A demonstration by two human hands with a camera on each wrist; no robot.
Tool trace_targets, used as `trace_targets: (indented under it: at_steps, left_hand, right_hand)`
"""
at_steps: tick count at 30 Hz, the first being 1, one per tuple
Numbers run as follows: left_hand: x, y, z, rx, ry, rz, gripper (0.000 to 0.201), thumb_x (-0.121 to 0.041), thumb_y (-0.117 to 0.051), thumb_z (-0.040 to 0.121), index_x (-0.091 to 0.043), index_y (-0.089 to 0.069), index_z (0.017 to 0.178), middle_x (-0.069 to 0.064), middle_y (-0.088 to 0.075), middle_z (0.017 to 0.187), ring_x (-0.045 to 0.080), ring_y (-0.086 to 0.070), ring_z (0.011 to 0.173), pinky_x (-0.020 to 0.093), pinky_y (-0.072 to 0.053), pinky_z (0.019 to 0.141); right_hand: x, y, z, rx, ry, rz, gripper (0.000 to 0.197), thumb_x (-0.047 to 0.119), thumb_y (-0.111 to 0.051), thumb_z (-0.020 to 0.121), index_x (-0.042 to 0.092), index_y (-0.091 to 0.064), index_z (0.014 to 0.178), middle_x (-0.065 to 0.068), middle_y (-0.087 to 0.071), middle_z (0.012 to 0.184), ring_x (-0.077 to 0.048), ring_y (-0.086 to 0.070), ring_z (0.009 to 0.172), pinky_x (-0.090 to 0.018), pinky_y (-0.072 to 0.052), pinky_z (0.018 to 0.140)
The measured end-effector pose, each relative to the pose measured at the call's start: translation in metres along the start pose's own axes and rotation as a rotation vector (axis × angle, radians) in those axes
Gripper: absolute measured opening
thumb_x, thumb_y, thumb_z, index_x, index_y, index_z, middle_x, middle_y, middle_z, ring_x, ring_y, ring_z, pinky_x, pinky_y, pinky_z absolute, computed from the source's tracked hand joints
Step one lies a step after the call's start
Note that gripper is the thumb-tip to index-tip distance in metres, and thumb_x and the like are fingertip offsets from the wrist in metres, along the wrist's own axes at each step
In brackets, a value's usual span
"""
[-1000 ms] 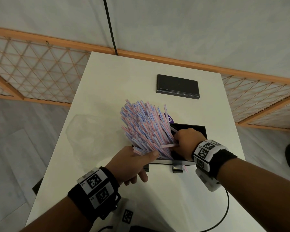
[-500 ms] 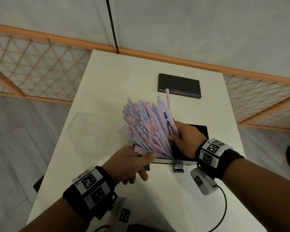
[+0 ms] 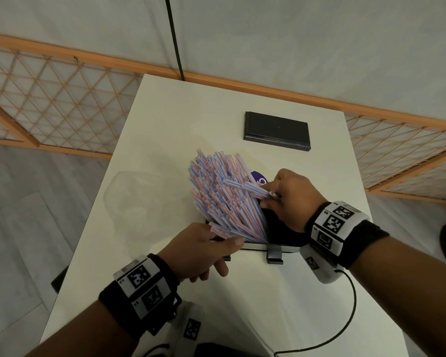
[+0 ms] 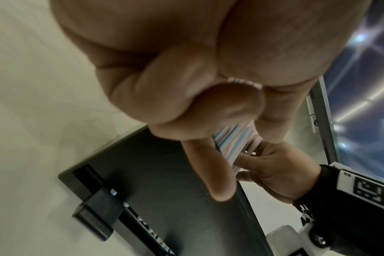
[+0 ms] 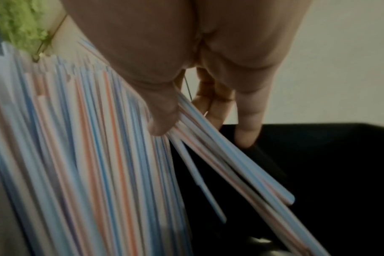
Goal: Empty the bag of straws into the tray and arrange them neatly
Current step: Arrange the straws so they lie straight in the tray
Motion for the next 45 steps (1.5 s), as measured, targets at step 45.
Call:
trace_targets:
  at_steps: [45]
  left_hand:
    - [-0.007, -0.001, 0.002, -0.053, 0.026, 0.01, 0.05, -0.057, -0.06, 0.093, -0.01, -0.069, 0.108, 0.013, -0.075, 0.065, 0.012, -0.036, 0.028, 0.019, -0.033, 0.038]
  right_hand:
    - [-0.009, -0.011, 0.021, 0.369, -0.217, -0.379, 0.032, 0.04, -0.065, 0.081, 0.011, -0.069, 0.07, -0.002, -0.059, 0.059, -0.023, -0.06, 0.061, -0.026, -0.046, 0.056]
Point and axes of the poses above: each hand's wrist, its own z-axis towards the middle knuckle, its own y-axis out of the back of the hand, x = y × z, the point moved 5 cm from there along z, towards the middle knuckle
